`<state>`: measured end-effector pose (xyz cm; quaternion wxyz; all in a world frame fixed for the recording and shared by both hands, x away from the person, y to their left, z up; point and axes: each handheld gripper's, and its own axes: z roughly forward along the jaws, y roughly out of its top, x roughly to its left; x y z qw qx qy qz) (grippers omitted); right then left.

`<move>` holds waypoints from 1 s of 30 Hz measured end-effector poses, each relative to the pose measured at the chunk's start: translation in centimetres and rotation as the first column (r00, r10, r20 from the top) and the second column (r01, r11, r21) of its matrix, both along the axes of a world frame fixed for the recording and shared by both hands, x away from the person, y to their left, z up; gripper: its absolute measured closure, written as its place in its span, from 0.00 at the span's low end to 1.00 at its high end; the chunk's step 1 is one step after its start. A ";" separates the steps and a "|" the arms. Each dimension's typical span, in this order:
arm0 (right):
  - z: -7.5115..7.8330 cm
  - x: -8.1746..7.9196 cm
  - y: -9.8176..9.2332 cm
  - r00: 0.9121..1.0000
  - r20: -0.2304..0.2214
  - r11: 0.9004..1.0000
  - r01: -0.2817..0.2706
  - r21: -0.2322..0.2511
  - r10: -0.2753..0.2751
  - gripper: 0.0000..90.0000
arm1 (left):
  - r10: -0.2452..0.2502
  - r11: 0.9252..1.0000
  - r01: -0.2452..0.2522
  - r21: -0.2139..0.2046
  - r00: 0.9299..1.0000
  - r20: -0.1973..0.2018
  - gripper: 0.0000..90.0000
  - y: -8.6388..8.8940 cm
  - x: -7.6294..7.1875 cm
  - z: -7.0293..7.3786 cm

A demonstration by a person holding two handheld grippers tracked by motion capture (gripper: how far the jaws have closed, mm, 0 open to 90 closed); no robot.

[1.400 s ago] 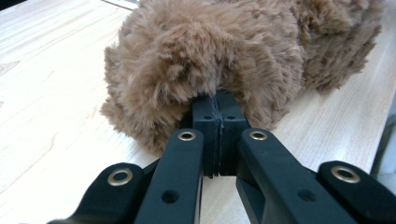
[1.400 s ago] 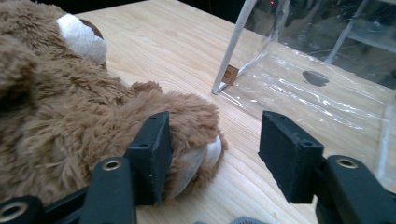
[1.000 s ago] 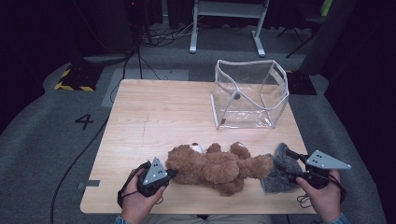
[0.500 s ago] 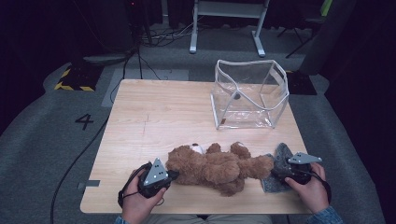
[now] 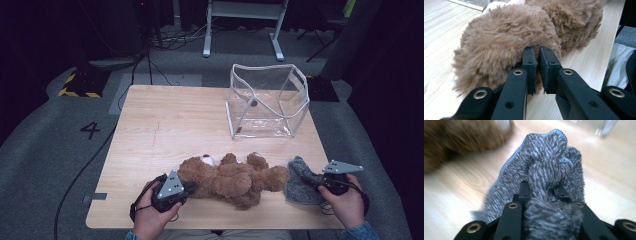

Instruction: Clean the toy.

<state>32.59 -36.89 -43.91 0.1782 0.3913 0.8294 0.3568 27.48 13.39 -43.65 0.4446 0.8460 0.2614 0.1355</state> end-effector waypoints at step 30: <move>12.6 -4.5 17.7 0.798 0.290 0.830 -0.558 0.022 0.529 0.82 | 0.004 1.000 -0.004 0.006 1.000 0.011 0.86 -0.3 0.8 -0.2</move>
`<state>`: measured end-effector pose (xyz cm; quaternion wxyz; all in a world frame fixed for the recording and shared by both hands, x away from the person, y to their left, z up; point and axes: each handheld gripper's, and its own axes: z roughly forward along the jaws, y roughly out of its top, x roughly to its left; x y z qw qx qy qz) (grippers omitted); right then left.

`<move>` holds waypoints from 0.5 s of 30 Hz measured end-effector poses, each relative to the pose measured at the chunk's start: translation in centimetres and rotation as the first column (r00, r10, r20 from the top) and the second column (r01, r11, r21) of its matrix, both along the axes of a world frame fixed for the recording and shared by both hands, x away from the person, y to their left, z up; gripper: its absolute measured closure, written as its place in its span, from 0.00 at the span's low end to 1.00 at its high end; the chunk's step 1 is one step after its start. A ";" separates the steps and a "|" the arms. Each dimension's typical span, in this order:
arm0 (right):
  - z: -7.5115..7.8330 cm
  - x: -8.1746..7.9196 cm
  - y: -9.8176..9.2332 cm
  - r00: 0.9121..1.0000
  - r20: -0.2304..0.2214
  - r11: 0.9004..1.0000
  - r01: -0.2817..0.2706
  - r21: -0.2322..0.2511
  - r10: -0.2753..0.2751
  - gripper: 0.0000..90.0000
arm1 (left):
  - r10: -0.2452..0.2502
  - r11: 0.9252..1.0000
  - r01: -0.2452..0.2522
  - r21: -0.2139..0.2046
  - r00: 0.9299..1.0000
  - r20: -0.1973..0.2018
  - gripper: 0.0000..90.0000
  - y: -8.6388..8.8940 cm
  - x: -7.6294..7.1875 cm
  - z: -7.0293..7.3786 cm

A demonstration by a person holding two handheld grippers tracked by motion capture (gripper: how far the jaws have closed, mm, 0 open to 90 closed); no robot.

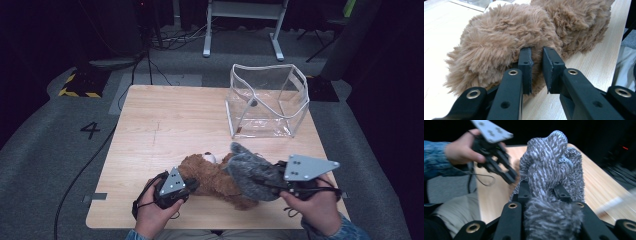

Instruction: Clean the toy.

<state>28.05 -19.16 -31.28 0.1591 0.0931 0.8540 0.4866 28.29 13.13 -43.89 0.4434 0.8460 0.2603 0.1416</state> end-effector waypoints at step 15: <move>-7.0 3.6 8.7 0.997 -0.021 0.976 -0.083 -0.200 0.081 0.80 | -0.008 0.999 0.010 -0.050 0.999 0.034 0.77 -0.4 -0.5 0.6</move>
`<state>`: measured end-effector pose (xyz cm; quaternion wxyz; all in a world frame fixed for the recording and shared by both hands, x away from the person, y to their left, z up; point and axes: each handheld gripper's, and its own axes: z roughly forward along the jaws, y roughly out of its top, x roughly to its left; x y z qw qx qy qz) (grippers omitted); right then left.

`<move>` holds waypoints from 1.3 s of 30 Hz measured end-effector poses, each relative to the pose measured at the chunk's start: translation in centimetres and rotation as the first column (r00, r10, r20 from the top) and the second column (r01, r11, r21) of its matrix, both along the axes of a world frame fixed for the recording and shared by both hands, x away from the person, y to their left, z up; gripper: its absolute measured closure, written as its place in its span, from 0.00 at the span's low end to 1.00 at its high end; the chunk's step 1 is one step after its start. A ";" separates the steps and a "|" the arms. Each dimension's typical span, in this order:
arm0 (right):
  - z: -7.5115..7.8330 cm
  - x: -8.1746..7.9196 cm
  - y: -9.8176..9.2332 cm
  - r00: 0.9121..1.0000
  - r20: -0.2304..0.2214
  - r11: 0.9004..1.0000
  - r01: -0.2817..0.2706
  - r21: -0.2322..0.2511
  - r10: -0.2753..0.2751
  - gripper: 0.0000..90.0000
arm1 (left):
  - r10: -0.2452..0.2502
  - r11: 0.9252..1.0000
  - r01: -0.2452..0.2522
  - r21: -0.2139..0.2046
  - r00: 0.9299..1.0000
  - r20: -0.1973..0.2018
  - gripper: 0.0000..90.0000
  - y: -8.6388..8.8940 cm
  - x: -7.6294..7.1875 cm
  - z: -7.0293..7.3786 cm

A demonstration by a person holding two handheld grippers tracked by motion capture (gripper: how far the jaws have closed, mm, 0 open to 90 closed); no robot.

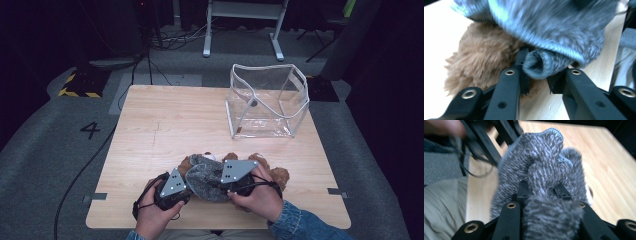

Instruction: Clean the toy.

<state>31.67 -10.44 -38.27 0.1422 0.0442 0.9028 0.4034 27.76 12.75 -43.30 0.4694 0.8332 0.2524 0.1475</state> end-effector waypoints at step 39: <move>-2.8 0.6 -16.0 0.931 -0.053 0.932 0.361 0.011 -0.360 0.79 | 0.042 0.998 -0.044 0.042 0.998 0.045 0.45 -0.9 1.5 -0.5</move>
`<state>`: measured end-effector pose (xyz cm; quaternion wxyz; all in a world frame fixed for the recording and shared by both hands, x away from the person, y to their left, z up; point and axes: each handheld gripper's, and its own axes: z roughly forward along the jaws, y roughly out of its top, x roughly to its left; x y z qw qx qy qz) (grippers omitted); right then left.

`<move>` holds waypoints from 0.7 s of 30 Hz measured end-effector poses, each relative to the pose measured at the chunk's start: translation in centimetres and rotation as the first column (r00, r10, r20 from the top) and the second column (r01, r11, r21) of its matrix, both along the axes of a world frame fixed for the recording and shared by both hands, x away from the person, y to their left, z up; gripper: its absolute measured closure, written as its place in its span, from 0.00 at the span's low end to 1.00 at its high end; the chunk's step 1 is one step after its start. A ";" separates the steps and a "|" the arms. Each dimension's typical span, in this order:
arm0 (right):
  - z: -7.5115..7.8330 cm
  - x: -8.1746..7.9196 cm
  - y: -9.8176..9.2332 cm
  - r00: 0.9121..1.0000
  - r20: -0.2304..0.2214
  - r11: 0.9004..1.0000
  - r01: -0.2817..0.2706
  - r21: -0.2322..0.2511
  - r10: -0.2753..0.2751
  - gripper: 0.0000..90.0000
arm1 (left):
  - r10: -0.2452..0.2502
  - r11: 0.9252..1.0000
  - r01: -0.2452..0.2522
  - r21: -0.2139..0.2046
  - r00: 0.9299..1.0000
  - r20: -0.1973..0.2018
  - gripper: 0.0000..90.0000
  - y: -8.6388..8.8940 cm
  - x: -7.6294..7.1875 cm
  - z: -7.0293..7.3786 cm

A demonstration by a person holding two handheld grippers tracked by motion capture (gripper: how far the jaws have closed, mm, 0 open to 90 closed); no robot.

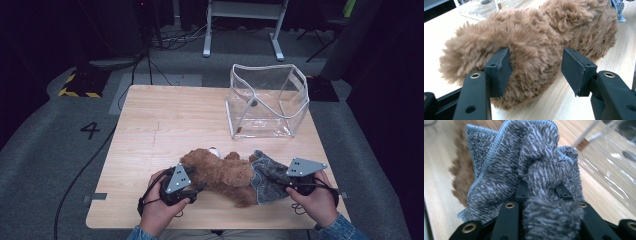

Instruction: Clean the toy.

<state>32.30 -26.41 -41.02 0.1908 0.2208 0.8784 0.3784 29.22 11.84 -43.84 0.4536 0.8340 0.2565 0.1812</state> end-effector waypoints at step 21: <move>-2.9 1.3 -5.6 0.983 -0.056 0.984 0.174 -0.047 -0.177 0.78 | 0.031 0.998 -0.030 0.054 0.999 -0.014 0.40 -0.5 0.6 -0.5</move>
